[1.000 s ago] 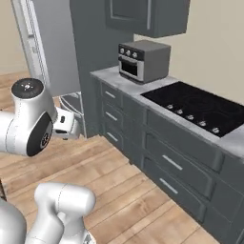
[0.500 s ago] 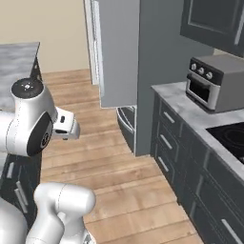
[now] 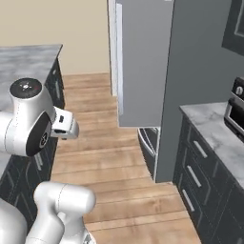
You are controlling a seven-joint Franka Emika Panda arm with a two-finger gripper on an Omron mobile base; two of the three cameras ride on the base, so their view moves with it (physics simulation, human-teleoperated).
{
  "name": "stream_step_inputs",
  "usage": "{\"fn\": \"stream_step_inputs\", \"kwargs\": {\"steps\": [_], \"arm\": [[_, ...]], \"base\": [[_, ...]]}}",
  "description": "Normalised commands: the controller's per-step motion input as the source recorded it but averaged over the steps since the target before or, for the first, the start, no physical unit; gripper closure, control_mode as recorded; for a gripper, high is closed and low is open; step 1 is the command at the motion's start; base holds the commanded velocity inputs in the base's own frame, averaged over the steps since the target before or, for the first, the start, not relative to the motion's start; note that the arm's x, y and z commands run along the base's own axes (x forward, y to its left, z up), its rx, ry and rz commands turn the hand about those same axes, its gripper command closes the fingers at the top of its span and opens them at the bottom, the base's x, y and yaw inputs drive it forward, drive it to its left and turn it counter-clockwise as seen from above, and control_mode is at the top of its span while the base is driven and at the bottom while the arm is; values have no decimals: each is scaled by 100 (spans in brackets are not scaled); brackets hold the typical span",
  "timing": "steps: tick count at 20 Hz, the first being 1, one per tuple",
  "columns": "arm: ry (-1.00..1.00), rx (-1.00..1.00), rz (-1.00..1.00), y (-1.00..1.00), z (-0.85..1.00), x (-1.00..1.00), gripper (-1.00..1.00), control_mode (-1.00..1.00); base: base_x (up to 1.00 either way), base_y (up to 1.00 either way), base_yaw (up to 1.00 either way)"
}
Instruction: Take the cheese, steak, and broccoli from the fridge and place them on the plate on the dining counter to create an appetizer plate.
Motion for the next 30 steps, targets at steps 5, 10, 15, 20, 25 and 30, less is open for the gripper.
{"fn": "stream_step_inputs", "kwargs": {"steps": [5,10,15,20,25,30], "arm": [[0,0,0,0,0,0,-100,100],[0,0,0,0,0,0,-100,100],[0,0,0,0,0,0,-100,100],[0,0,0,0,0,0,-100,100],[0,0,0,0,0,0,-100,100],[0,0,0,0,0,0,-100,100]], "base": [[100,10,12],[100,19,6],[100,25,4],[100,22,1],[97,2,-3],[75,0,-17]]}}
